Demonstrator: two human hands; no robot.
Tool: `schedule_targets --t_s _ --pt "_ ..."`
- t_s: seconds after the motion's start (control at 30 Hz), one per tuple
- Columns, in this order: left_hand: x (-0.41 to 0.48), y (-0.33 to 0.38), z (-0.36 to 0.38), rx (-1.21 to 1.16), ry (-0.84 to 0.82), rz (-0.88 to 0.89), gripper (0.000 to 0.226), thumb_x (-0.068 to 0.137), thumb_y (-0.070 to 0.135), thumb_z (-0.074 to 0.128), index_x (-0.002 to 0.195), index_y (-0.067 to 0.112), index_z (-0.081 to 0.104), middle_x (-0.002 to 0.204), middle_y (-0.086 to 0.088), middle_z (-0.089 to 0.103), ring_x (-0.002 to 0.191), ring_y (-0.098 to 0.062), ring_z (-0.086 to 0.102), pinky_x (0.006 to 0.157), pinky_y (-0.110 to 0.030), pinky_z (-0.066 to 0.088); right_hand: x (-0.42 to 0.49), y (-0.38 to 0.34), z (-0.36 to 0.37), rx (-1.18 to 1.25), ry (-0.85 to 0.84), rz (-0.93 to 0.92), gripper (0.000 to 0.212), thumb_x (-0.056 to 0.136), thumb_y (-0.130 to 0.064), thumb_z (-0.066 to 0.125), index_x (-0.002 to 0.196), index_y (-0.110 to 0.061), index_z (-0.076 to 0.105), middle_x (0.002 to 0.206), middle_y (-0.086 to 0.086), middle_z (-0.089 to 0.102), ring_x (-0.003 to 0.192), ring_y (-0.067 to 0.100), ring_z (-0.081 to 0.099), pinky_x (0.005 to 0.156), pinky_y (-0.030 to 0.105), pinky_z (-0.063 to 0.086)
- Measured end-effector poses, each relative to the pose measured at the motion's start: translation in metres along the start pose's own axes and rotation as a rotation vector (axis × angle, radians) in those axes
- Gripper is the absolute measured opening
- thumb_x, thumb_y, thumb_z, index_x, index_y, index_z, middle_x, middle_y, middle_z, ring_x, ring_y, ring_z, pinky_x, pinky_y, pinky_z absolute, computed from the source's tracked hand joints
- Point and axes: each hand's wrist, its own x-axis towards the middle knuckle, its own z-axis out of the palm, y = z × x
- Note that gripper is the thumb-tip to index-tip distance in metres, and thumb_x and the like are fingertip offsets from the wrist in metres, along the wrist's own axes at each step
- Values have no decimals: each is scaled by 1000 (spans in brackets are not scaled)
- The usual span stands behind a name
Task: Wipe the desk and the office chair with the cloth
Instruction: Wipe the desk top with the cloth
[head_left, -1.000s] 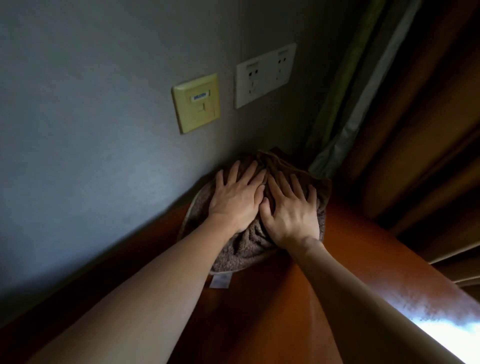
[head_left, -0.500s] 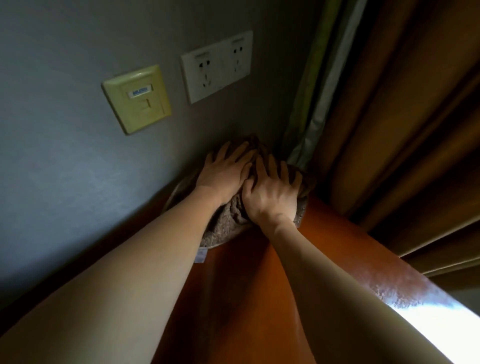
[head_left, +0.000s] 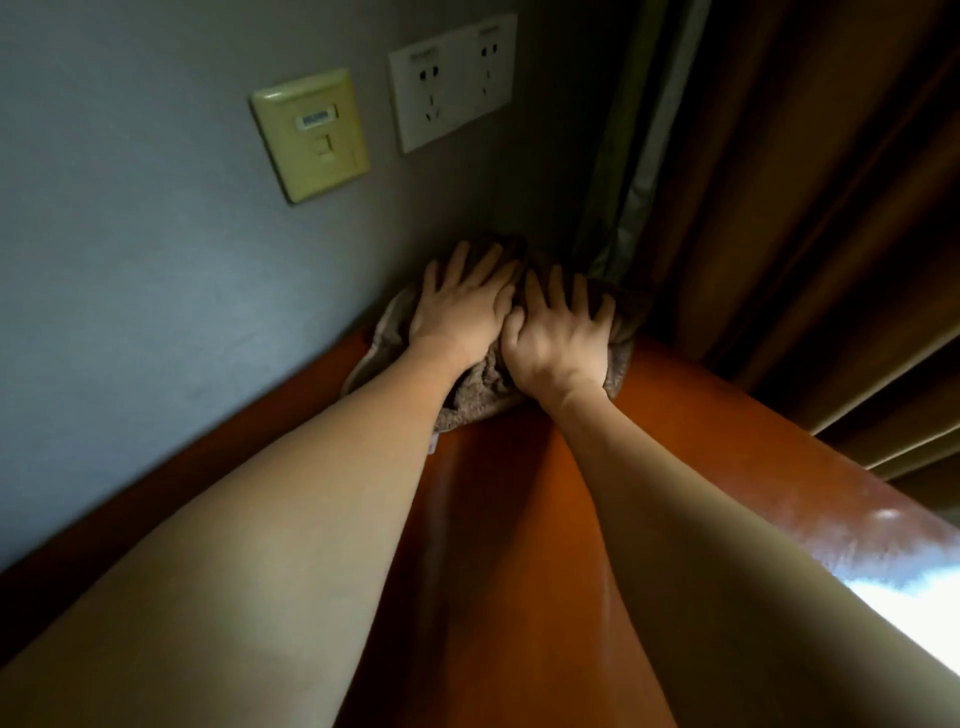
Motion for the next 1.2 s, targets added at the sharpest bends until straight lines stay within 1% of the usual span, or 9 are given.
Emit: schedule_targets --t_s 0.1,0.17,0.4,0.5,0.6,0.8,1.07,1.2 --pt "-23 9 0 -22 8 -39 56 105 46 26 159 38 11 168 12 4 154 -25 -5 123 -53 0 -20 5 -6 -21 -8 -18 63 99 -46 20 157 -22 28 164 9 26 151 33 18 119 58 11" --pt "-42 13 1 -13 16 -60 56 105 47 24 159 38 10 168 12 4 154 -23 -7 123 -51 -1 -34 7 -11 -34 -40 -28 64 100 -47 18 159 -23 23 166 8 21 152 32 14 120 58 9" --pt "-112 30 2 -34 -4 -91 54 108 45 14 159 38 0 168 15 -6 154 -19 -16 124 -49 -4 -101 11 -23 -32 -83 -60 65 100 -49 13 161 -25 12 169 5 9 155 28 2 123 55 1" --pt "-142 39 2 -51 -4 -95 52 108 44 12 159 37 0 168 14 -7 153 -18 -17 124 -47 -4 -130 13 -29 -36 -94 -62 64 102 -50 12 161 -26 10 169 4 6 155 27 -1 124 54 0" --pt "-170 46 1 -72 10 -98 52 108 42 11 159 36 3 168 15 -5 154 -17 -16 125 -46 -3 -157 12 -32 -27 -106 -59 63 103 -49 11 161 -26 8 169 3 3 155 26 -4 124 52 -3" --pt "-250 56 1 -95 40 -108 52 108 41 12 159 35 10 168 14 1 154 -16 -12 125 -45 -1 -230 3 -43 -29 -153 -64 61 104 -49 10 161 -27 5 169 1 0 155 24 -6 124 52 -2" --pt "-357 64 -8 -78 -8 -120 54 106 43 9 160 34 7 168 12 -2 154 -16 -14 125 -47 -2 -331 -14 -63 -45 -212 -86 60 106 -47 10 161 -26 3 169 1 -2 155 25 -6 124 52 2" --pt "-396 63 -9 -75 -1 -119 55 106 42 8 160 33 8 168 11 -2 154 -16 -14 125 -46 -1 -367 -24 -69 -43 -224 -94 59 106 -46 11 161 -26 2 169 2 -2 155 26 -7 124 51 0"
